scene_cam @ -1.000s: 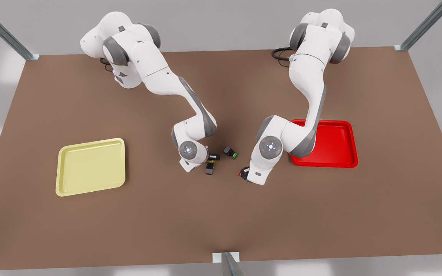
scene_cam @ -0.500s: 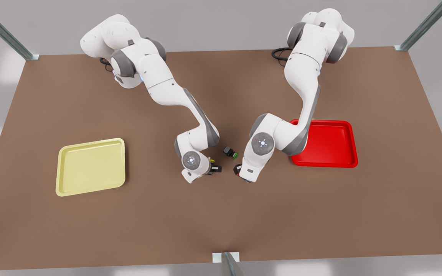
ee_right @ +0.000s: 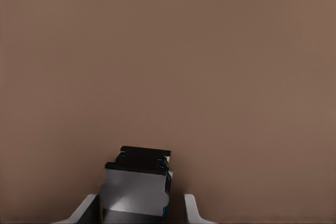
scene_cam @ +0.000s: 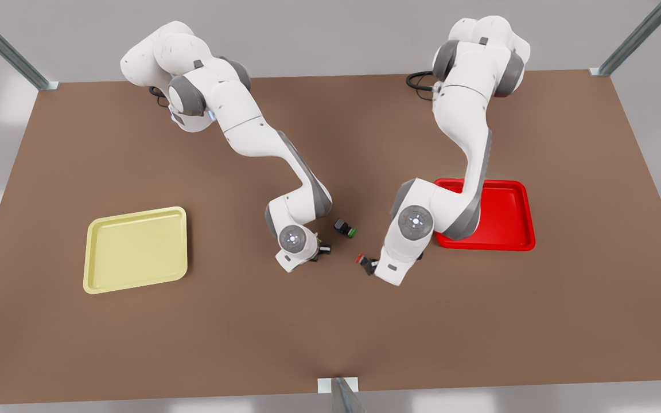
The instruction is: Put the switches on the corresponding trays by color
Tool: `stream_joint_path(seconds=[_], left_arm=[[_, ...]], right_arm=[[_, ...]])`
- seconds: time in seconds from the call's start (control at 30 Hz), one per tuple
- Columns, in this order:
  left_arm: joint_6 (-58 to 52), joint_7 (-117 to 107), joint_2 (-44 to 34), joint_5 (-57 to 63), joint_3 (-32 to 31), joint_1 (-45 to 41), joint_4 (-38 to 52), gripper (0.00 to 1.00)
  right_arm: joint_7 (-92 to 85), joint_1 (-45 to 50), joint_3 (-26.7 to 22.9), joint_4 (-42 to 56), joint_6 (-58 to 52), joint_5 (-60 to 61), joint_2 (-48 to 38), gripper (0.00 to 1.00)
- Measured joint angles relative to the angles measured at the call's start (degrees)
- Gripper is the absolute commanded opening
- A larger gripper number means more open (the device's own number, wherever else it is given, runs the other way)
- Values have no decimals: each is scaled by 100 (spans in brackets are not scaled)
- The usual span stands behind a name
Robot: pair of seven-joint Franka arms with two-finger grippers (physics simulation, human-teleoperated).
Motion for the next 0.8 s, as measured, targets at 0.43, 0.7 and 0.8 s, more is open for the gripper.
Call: stream_joint_path(seconds=[0.43, 0.7, 0.8], left_arm=[[683, -61, 1150, -134, -22, -139, 367, 100], [921, -430, 1341, -467, -13, -311, 242, 100], [1022, -679, 1322, -642, -6, -413, 28, 100]], right_arm=[[9, -18, -53, 9, 35, -15, 26, 60], [-9, -17, -53, 74, 43, -15, 97, 57], [-18, -18, -88, 71, 44, -15, 100, 55]])
